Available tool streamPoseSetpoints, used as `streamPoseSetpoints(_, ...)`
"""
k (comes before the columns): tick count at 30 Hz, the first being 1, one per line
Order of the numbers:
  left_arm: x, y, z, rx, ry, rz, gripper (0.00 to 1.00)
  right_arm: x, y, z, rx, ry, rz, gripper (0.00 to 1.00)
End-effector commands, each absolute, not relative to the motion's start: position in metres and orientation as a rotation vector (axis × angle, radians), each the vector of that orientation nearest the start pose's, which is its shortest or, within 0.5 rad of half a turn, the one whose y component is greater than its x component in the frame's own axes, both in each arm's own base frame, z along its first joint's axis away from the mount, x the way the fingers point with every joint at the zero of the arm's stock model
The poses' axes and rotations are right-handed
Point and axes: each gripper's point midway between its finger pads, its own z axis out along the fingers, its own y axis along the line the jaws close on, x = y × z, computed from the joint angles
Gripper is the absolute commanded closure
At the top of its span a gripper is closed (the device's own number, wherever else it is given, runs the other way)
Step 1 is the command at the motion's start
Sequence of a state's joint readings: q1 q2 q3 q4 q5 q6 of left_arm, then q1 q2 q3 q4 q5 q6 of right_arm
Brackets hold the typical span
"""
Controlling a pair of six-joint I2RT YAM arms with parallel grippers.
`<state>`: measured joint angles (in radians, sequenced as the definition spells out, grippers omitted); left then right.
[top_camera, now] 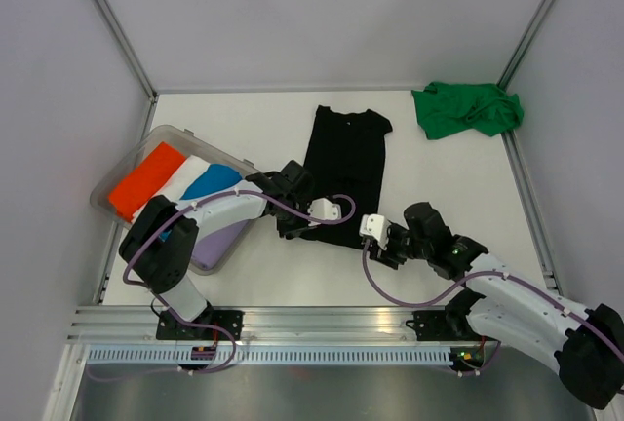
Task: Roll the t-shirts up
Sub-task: Roll the tshirt
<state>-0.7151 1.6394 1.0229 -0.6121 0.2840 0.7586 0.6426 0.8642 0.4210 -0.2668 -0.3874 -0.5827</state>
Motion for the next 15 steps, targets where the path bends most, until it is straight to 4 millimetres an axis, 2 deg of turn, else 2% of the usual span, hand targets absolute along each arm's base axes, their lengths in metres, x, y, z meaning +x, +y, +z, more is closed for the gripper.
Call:
streamPoseSetpoints(1, 0.225, -0.241, 0.045, 1.902, 2.025, -0.485, 0.98, 0.205, 0.198, 0.09, -1.43, 1.64, 0.339, 0.4)
streamPoseSetpoints(3, 0.224, -0.24, 0.044, 1.904, 2.028, -0.481, 0.98, 0.212, 0.202, 0.088, -1.411, 1.652, 0.319, 0.39)
streamPoseSetpoints(4, 0.225, -0.239, 0.044, 1.905, 2.028, -0.477, 0.98, 0.213, 0.204, 0.087, -1.41, 1.661, 0.318, 0.35)
streamPoseSetpoints(6, 0.225, -0.239, 0.043, 1.906, 2.03, -0.473, 0.98, 0.217, 0.205, 0.079, -1.4, 1.691, 0.317, 0.35)
streamPoseSetpoints(11, 0.225, -0.239, 0.042, 1.902, 2.041, -0.473, 0.98, 0.205, 0.212, 0.056, -1.469, 1.723, 0.398, 0.37)
streamPoseSetpoints(13, 0.224, -0.238, 0.044, 1.9, 2.047, -0.481, 0.98, 0.2, 0.218, 0.053, -1.5, 1.74, 0.459, 0.57)
streamPoseSetpoints(15, 0.212, -0.235, 0.045, 1.937, 2.066, -0.559, 0.98, 0.188, 0.224, 0.057, -1.511, 1.769, 0.552, 0.8)
